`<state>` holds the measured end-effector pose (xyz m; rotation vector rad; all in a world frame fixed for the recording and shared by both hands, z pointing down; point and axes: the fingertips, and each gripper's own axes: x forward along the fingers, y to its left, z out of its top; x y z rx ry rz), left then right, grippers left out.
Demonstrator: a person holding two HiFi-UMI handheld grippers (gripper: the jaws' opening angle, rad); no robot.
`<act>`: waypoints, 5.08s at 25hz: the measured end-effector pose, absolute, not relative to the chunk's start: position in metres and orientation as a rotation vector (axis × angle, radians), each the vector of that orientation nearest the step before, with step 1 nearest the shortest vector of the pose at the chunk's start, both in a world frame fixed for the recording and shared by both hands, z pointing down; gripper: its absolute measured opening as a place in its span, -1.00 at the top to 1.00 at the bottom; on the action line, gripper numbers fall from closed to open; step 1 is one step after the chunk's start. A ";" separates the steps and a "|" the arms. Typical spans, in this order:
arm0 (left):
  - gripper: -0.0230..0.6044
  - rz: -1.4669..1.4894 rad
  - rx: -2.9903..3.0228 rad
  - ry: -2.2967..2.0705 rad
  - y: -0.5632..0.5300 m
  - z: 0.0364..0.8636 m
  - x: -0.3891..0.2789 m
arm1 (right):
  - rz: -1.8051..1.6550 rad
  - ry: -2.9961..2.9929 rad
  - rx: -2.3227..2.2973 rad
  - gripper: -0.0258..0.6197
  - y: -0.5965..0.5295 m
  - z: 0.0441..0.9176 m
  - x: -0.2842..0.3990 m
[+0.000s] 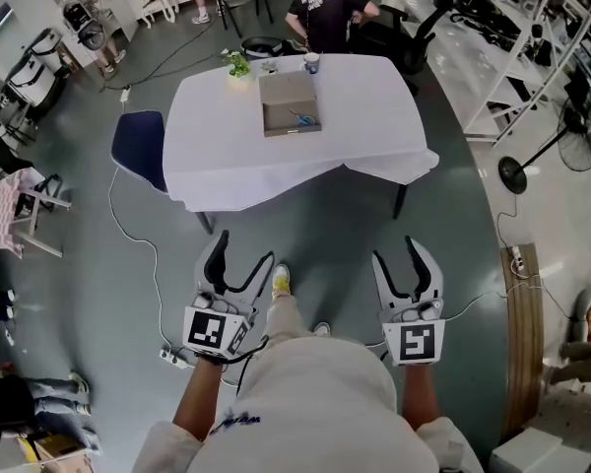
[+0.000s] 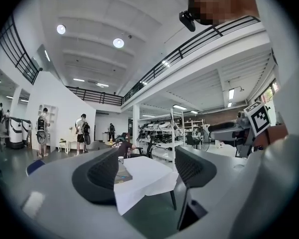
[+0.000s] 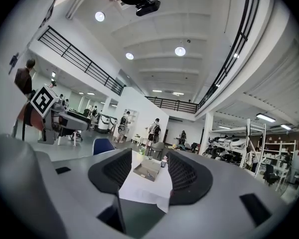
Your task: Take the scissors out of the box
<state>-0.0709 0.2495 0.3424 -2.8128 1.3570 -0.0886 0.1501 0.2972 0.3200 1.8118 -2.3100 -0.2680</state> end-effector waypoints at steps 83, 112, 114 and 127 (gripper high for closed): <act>-0.47 -0.327 -2.990 1.513 -0.191 0.503 -0.115 | 0.234 -2.169 1.433 0.09 -0.197 0.514 0.117; -0.25 -0.619 -3.133 1.485 -0.289 0.630 -0.035 | 0.523 -1.963 1.078 0.29 -0.316 0.726 0.118; -0.24 -0.625 -3.134 1.504 -0.294 0.638 -0.034 | 0.523 -1.954 1.048 0.31 -0.320 0.737 0.118; -0.07 -0.660 -3.136 1.534 -0.316 0.666 -0.036 | 0.532 -1.841 0.927 0.42 -0.340 0.781 0.111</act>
